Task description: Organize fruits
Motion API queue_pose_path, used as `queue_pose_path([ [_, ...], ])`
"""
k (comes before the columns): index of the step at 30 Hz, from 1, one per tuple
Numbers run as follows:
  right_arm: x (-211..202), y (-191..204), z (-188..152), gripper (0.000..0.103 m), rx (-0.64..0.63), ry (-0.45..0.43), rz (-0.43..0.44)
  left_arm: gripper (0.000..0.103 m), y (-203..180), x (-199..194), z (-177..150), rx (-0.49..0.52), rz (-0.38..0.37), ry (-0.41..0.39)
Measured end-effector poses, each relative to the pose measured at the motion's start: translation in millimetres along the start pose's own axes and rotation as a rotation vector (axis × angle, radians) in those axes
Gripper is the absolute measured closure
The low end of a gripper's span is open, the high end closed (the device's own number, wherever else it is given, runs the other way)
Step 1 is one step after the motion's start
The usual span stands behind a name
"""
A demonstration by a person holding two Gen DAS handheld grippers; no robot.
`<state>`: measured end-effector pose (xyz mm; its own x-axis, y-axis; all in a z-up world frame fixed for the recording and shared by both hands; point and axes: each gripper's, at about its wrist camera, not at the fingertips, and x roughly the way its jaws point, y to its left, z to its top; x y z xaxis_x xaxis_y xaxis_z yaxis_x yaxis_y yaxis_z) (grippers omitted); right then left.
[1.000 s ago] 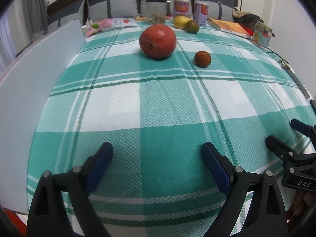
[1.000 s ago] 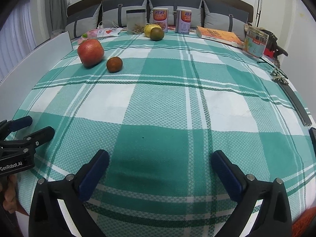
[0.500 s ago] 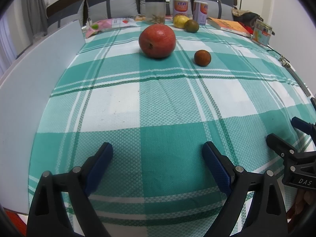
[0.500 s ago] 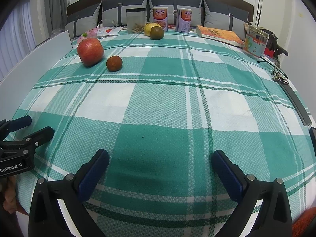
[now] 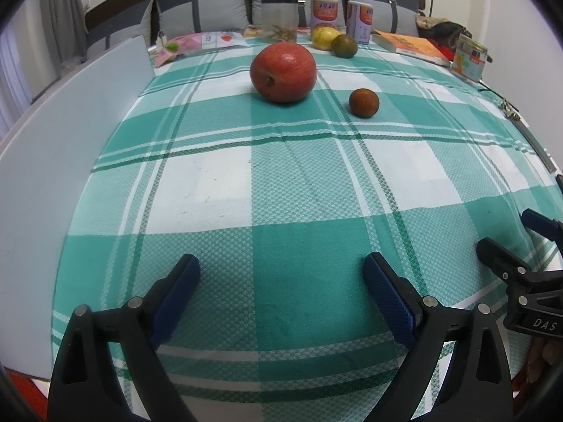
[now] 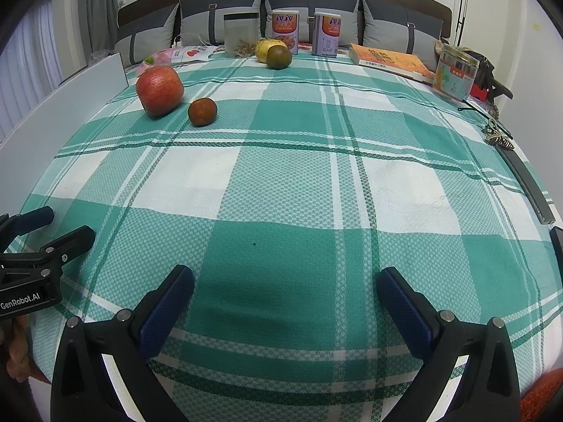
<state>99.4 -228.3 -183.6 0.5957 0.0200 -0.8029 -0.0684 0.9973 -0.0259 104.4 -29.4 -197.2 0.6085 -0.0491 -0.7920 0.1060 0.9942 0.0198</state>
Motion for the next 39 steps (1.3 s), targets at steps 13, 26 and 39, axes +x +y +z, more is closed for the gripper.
queue_pose_path([
  [13, 0, 0, 0, 0.000, 0.000, 0.001, -0.001, 0.007, -1, 0, 0, -0.001, 0.001, 0.000],
  [26, 0, 0, 0, 0.000, 0.000, 0.002, -0.001, 0.007, -1, 0, 0, -0.001, 0.001, 0.001],
  [39, 1, -1, 0, 0.000, 0.002, 0.005, 0.009, 0.007, 12, 5, 21, 0.008, -0.120, 0.074],
])
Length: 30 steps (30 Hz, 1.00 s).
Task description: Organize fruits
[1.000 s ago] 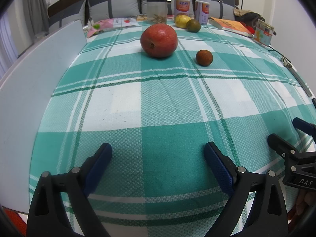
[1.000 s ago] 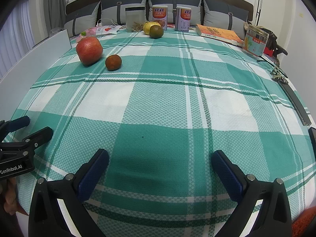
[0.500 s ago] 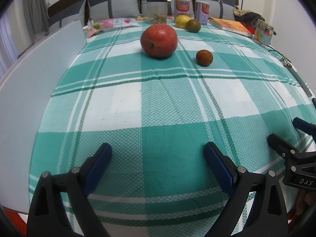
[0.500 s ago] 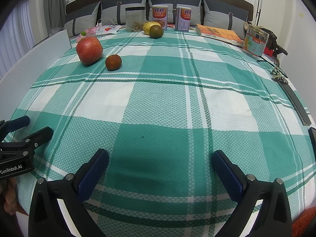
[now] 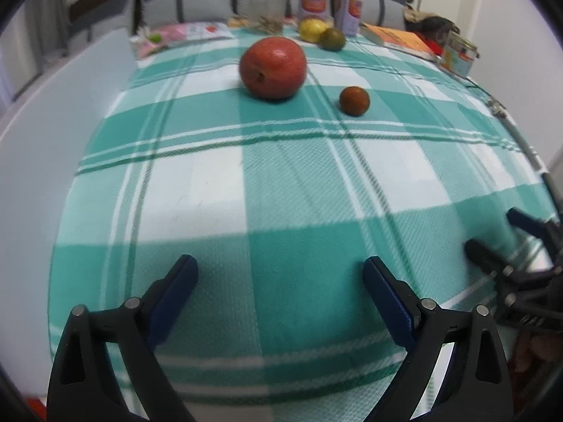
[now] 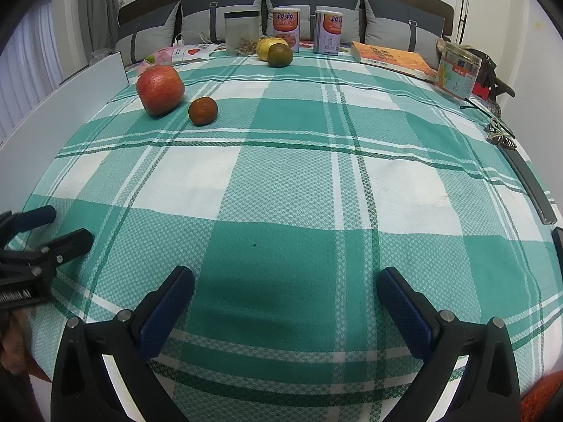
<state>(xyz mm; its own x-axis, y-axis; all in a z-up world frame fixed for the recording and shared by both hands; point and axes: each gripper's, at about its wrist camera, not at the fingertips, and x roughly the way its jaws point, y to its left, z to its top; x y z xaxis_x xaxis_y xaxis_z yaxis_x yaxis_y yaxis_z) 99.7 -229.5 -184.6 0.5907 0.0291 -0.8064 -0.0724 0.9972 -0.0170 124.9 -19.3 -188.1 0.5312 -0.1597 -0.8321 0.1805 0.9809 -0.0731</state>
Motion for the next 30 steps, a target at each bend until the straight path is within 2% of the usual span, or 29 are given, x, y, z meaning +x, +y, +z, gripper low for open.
queue_pose_path([
  [2, 0, 0, 0, 0.000, -0.001, 0.001, 0.000, 0.007, 10, -2, 23, -0.019, -0.034, -0.022],
  [8, 0, 0, 2, 0.000, -0.008, 0.014, 0.005, 0.007, 14, 9, 111, 0.054, 0.038, -0.078],
  [12, 0, 0, 2, 0.000, -0.014, 0.017, 0.011, 0.007, 2, 23, 144, 0.104, 0.083, -0.080],
  [16, 0, 0, 2, 0.000, -0.019, 0.010, 0.013, 0.007, -8, 32, 157, 0.136, 0.127, -0.076],
  [30, 1, 0, 4, 0.000, -0.020, 0.001, 0.014, 0.007, -21, 53, 164, 0.191, 0.137, -0.032],
])
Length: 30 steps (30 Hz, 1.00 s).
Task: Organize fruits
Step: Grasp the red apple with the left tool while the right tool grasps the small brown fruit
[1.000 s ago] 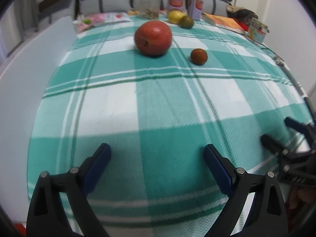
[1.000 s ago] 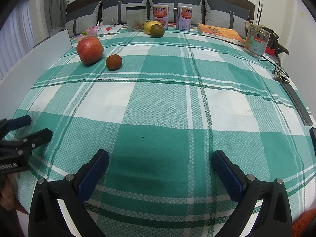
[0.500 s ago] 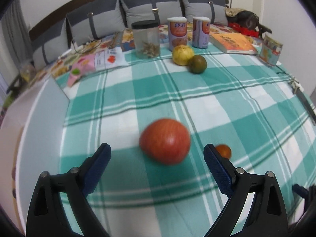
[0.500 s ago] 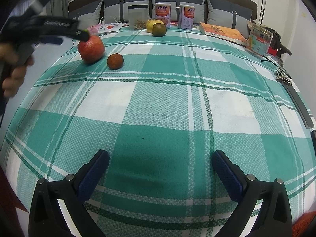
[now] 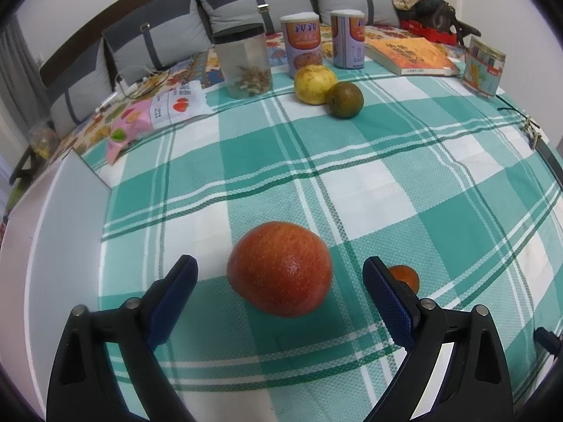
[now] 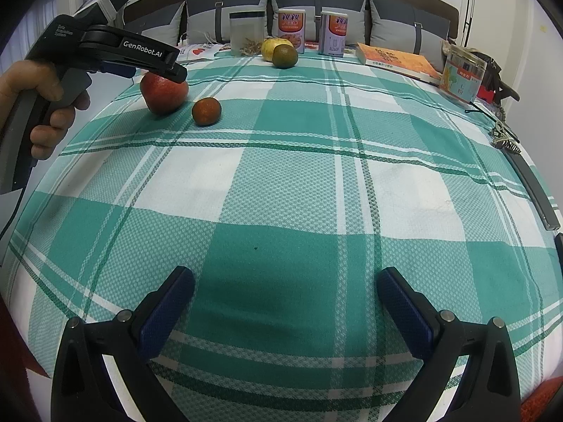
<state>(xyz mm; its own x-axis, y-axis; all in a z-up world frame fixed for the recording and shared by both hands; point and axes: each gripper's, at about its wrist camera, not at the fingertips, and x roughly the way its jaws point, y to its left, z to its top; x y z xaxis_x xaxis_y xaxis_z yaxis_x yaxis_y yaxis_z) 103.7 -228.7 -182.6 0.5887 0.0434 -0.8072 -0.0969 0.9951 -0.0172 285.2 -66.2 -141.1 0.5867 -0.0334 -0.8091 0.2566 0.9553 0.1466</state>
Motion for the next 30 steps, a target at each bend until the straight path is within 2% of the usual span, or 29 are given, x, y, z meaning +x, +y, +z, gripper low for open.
queue_pose_path([
  [5, 0, 0, 0, 0.000, 0.000, 0.000, 0.000, 0.009, 5, 17, 4, 0.008, -0.046, 0.070],
  [6, 0, 0, 0, 0.000, -0.001, 0.001, 0.001, 0.013, 7, 20, 5, 0.005, -0.052, 0.081],
  [7, 0, 0, 0, 0.000, -0.001, 0.001, 0.001, 0.031, 11, 22, 4, 0.000, -0.073, 0.085],
  [11, 0, 0, 0, 0.000, -0.001, 0.002, 0.001, 0.031, 25, 14, -7, -0.059, -0.134, 0.093],
  [17, 1, 0, 1, 0.000, 0.001, 0.007, 0.001, 0.031, 45, -11, -57, -0.125, -0.187, 0.066],
  [21, 1, 0, 2, 0.000, 0.001, 0.010, 0.001, 0.031, 47, -18, -75, -0.129, -0.138, 0.049],
  [24, 2, -1, 6, 0.000, -0.001, 0.055, 0.008, 0.031, 51, -17, -76, -0.158, -0.154, 0.051],
  [26, -2, -3, 17, 0.001, 0.011, 0.057, 0.057, 0.030, 52, -16, -75, -0.159, -0.154, 0.053],
  [28, -7, -3, 38, 0.001, 0.025, 0.011, 0.132, 0.030, 51, -16, -75, -0.149, -0.150, 0.054],
  [30, 2, 1, 65, 0.001, 0.028, 0.016, 0.219, 0.030, 50, -18, -75, -0.137, -0.146, 0.050],
])
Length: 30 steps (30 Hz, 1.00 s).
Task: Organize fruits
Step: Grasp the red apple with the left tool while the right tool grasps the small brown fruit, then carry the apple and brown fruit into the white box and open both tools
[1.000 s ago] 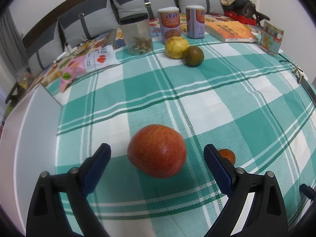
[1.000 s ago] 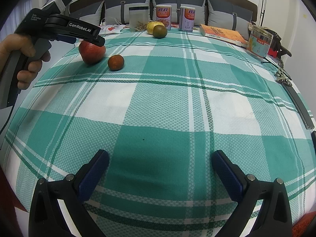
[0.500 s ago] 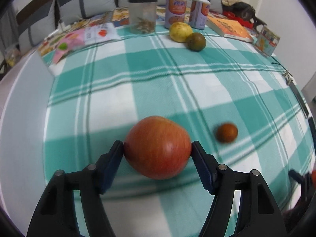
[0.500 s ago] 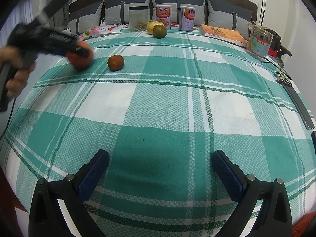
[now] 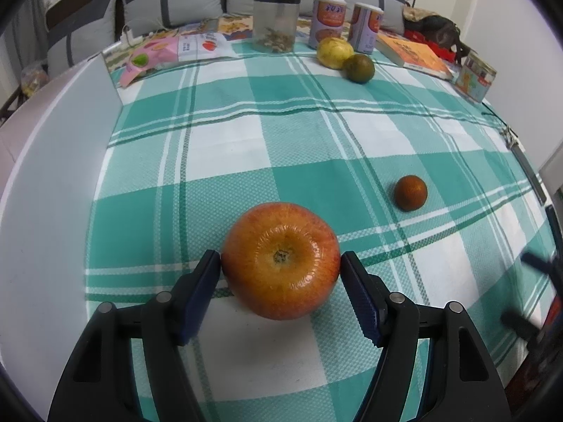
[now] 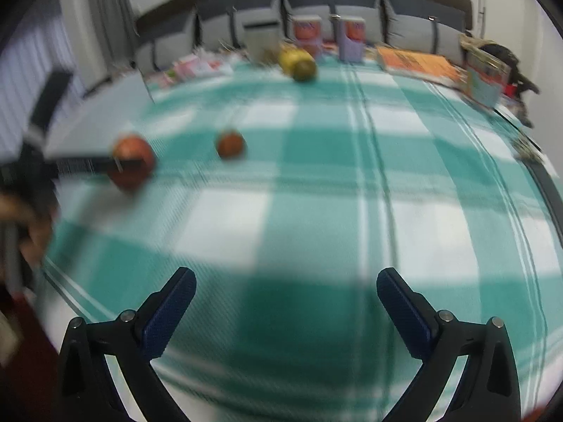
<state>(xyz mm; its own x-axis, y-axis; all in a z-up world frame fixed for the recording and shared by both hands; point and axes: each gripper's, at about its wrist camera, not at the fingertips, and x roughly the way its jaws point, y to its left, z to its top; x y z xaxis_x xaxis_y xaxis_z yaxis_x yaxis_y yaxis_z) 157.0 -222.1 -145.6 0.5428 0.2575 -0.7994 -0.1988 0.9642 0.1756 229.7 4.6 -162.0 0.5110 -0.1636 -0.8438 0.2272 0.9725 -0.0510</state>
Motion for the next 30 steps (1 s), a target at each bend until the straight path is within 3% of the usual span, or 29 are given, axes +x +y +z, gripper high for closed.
queue_pose_path([
  [2, 20, 6, 30, 0.002, -0.020, 0.026, 0.082, 0.030, 0, -2, 0, 0.000, 0.003, -0.005],
  [4, 39, 16, 52, 0.011, -0.069, 0.044, 0.093, 0.030, 2, -3, 2, -0.006, 0.002, -0.010],
  [6, 63, 28, 73, 0.028, -0.129, 0.075, 0.095, 0.031, 3, -2, 3, -0.016, -0.002, -0.008],
  [8, 79, 34, 81, 0.030, -0.154, 0.107, 0.095, 0.031, 2, -1, 3, -0.014, -0.004, 0.002],
  [10, 93, 39, 86, 0.053, -0.170, 0.141, 0.102, 0.030, 0, 1, 2, -0.002, 0.007, 0.012],
  [11, 100, 41, 85, 0.072, -0.180, 0.164, 0.095, 0.030, -1, 2, 1, 0.004, 0.011, 0.018],
  [21, 54, 31, 81, 0.075, -0.141, 0.162, 0.154, 0.033, 8, -17, -3, -0.104, -0.044, -0.009],
  [25, 20, 49, 89, 0.075, -0.154, 0.147, 0.214, 0.033, 16, -71, -3, -0.189, -0.124, -0.058],
  [28, -12, 85, 109, 0.075, -0.197, 0.107, 0.292, 0.033, 36, -128, 0, -0.258, -0.182, -0.108],
  [30, -33, 123, 124, 0.075, -0.238, 0.081, 0.362, 0.033, 56, -167, 1, -0.287, -0.181, -0.147],
])
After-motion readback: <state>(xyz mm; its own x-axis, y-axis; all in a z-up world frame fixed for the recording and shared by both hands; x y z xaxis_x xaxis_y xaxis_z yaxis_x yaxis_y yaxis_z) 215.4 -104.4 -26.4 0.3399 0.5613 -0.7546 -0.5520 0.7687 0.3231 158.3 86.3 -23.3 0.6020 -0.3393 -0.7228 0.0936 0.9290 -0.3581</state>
